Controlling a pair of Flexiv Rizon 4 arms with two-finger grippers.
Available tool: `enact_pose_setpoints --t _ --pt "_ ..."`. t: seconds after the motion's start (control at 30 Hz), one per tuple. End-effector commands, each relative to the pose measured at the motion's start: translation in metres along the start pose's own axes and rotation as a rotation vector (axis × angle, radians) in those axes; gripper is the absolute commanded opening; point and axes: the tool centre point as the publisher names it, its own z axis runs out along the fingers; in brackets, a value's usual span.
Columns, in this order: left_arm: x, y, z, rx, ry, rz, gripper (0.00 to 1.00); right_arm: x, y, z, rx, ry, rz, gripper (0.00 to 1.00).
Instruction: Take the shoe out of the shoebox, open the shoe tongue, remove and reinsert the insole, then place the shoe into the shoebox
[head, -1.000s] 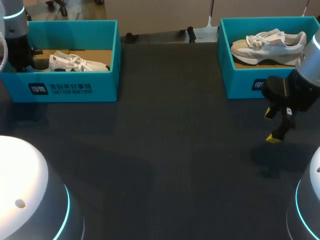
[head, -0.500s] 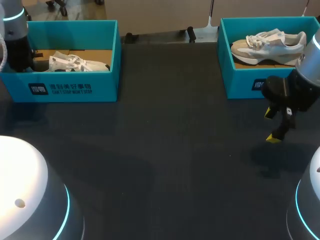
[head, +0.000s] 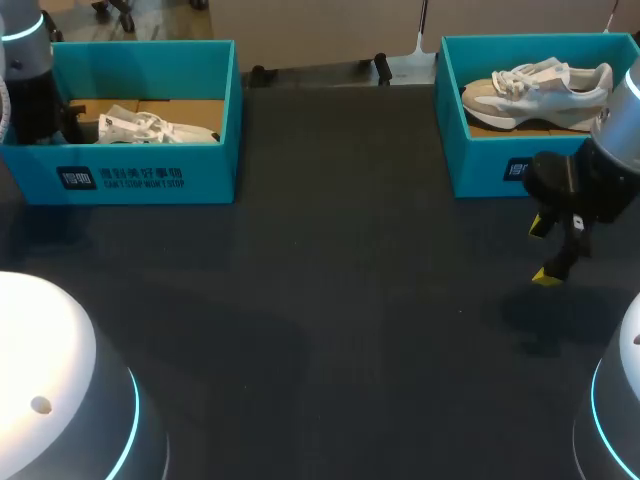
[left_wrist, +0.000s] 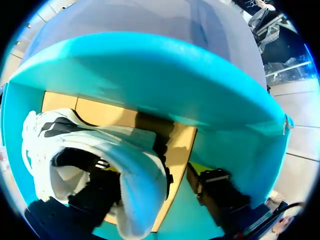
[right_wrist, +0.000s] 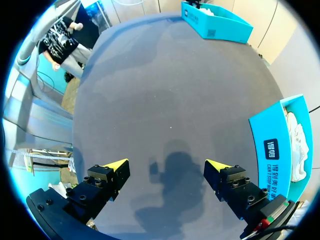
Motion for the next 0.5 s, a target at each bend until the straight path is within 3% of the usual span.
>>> enact_pose_setpoints --t 0.03,0.5 --pt "-0.001 -0.003 -0.008 -0.012 -0.006 0.004 1.00 0.000 0.000 0.000 0.002 -0.002 0.000 1.00" --pt "-0.012 0.002 -0.056 -0.039 -0.069 -0.016 1.00 0.000 0.000 0.000 0.002 -0.002 0.000 1.00"
